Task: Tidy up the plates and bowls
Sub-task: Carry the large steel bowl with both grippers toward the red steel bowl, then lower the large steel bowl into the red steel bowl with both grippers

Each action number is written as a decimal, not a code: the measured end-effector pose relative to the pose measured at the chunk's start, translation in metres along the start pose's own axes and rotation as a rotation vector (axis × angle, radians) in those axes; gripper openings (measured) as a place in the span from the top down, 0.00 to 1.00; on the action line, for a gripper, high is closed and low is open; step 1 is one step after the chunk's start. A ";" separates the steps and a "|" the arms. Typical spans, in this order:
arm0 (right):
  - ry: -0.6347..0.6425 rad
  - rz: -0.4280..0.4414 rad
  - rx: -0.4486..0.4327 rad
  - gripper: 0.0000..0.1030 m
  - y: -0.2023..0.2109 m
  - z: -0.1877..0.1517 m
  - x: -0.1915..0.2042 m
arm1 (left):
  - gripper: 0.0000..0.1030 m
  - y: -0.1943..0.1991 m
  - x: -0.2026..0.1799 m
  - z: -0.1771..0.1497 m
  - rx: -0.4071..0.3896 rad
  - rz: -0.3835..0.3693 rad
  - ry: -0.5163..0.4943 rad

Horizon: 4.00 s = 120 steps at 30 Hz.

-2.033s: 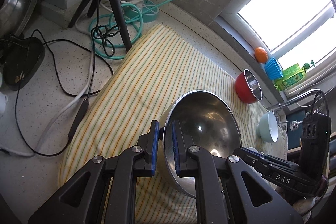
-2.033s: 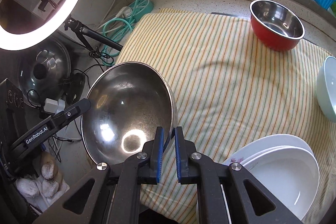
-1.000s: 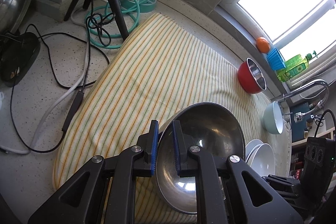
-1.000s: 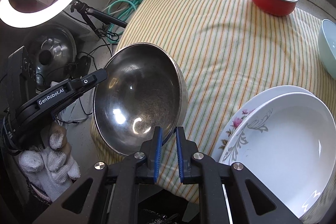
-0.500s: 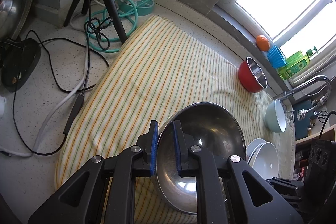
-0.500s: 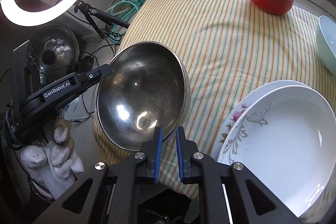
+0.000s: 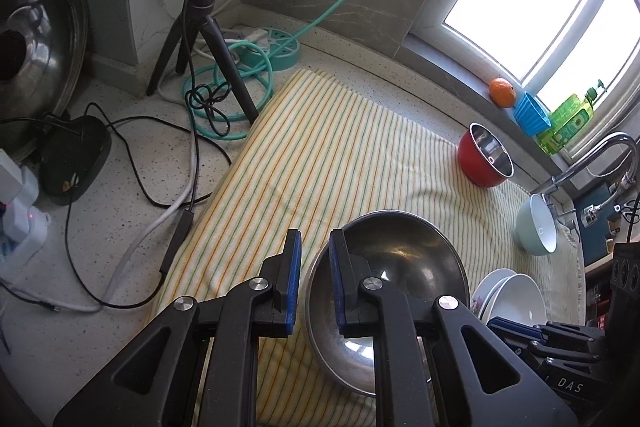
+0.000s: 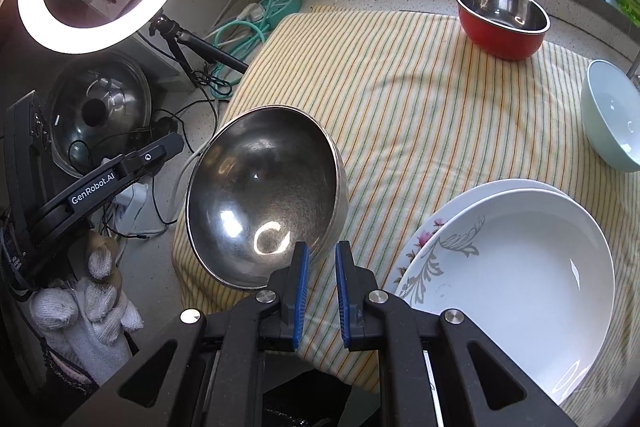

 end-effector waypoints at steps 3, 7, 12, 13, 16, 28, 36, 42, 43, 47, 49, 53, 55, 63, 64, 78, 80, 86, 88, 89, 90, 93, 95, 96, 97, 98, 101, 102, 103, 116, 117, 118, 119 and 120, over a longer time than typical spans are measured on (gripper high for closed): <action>0.007 0.002 -0.005 0.88 0.002 0.003 0.000 | 0.88 0.005 0.000 0.002 -0.012 -0.001 0.006; 0.011 0.002 -0.016 0.88 0.006 0.008 -0.002 | 0.88 0.010 -0.003 0.004 -0.028 0.002 0.002; -0.011 0.010 -0.046 0.81 0.012 0.013 -0.008 | 0.88 0.016 -0.008 0.006 -0.037 0.003 -0.005; -0.017 0.007 -0.054 0.80 0.014 0.015 -0.010 | 0.88 0.017 -0.010 0.006 -0.037 -0.002 -0.008; -0.033 -0.008 -0.083 0.79 0.021 0.020 -0.018 | 0.88 0.019 -0.019 0.008 -0.034 -0.024 -0.019; -0.045 -0.109 -0.230 0.79 0.075 0.053 -0.066 | 0.84 0.013 -0.062 0.017 -0.016 -0.112 -0.019; -0.020 -0.142 -0.283 0.75 0.099 0.086 -0.097 | 0.84 0.000 -0.101 0.028 -0.006 -0.163 -0.037; -0.023 -0.124 -0.302 0.75 0.104 0.121 -0.117 | 0.84 -0.014 -0.132 0.039 0.009 -0.207 -0.027; -0.019 -0.128 -0.304 0.75 0.103 0.126 -0.120 | 0.84 -0.018 -0.137 0.040 0.012 -0.213 -0.022; -0.028 -0.111 -0.284 0.75 0.092 0.148 -0.136 | 0.84 -0.035 -0.153 0.045 0.033 -0.225 -0.004; -0.041 -0.105 -0.264 0.75 0.083 0.157 -0.146 | 0.84 -0.044 -0.157 0.048 0.048 -0.229 0.014; -0.054 -0.101 -0.223 0.75 0.061 0.173 -0.164 | 0.84 -0.066 -0.166 0.052 0.062 -0.217 0.034; -0.066 -0.101 -0.200 0.75 0.048 0.179 -0.173 | 0.84 -0.078 -0.170 0.053 0.080 -0.212 0.051; -0.099 -0.112 -0.113 0.75 0.002 0.199 -0.203 | 0.84 -0.119 -0.186 0.054 0.142 -0.207 0.084; -0.110 -0.107 -0.103 0.75 -0.003 0.201 -0.207 | 0.84 -0.124 -0.187 0.055 0.145 -0.200 0.085; -0.147 -0.114 -0.041 0.75 -0.045 0.221 -0.238 | 0.84 -0.184 -0.198 0.062 0.233 -0.171 0.107; -0.149 -0.108 -0.034 0.75 -0.048 0.222 -0.238 | 0.84 -0.189 -0.202 0.063 0.238 -0.167 0.091; -0.148 -0.114 -0.020 0.75 -0.056 0.225 -0.239 | 0.84 -0.201 -0.208 0.062 0.251 -0.148 0.062; -0.146 -0.117 -0.016 0.75 -0.059 0.225 -0.240 | 0.84 -0.205 -0.207 0.062 0.259 -0.150 0.068; -0.145 -0.119 -0.014 0.75 -0.059 0.225 -0.240 | 0.84 -0.206 -0.207 0.062 0.261 -0.149 0.066; -0.146 -0.120 -0.012 0.75 -0.061 0.225 -0.241 | 0.84 -0.207 -0.208 0.061 0.263 -0.147 0.065; -0.147 -0.117 -0.004 0.78 -0.064 0.225 -0.240 | 0.84 -0.210 -0.209 0.060 0.268 -0.150 0.055; -0.149 -0.118 -0.002 0.80 -0.065 0.224 -0.241 | 0.84 -0.211 -0.208 0.060 0.268 -0.149 0.056; -0.152 -0.115 0.001 0.81 -0.065 0.224 -0.241 | 0.84 -0.211 -0.208 0.059 0.268 -0.148 0.054; -0.155 -0.114 0.004 0.82 -0.065 0.224 -0.241 | 0.84 -0.212 -0.208 0.059 0.268 -0.145 0.052; -0.154 -0.113 0.008 0.83 -0.065 0.223 -0.240 | 0.84 -0.212 -0.208 0.059 0.270 -0.146 0.050; -0.149 -0.114 0.017 0.86 -0.066 0.220 -0.238 | 0.84 -0.214 -0.210 0.059 0.274 -0.147 0.040; -0.149 -0.114 0.020 0.88 -0.066 0.219 -0.237 | 0.85 -0.214 -0.211 0.059 0.272 -0.146 0.035; -0.151 -0.113 0.020 0.89 -0.065 0.218 -0.237 | 0.87 -0.213 -0.211 0.059 0.269 -0.144 0.030; -0.173 -0.112 0.014 0.96 -0.061 0.214 -0.235 | 0.94 -0.212 -0.212 0.054 0.265 -0.140 0.011; -0.173 -0.114 0.013 0.96 -0.060 0.213 -0.234 | 0.94 -0.211 -0.211 0.054 0.264 -0.139 0.014; -0.171 -0.114 0.012 0.96 -0.059 0.212 -0.233 | 0.94 -0.209 -0.211 0.054 0.261 -0.138 0.014; -0.169 -0.114 0.010 0.96 -0.057 0.212 -0.231 | 0.94 -0.207 -0.210 0.054 0.257 -0.138 0.014; -0.167 -0.114 0.009 0.96 -0.056 0.212 -0.230 | 0.94 -0.205 -0.210 0.054 0.256 -0.139 0.013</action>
Point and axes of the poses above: each gripper's, at about its wrist camera, not at the fingertips, and y roughly against the way its jaws point, x to its left, z to its top, the point moved 3 cm from there along -y, roughly the way its jaws point, and after that the axes turned 10 degrees about -x, right-handed, at the moved point
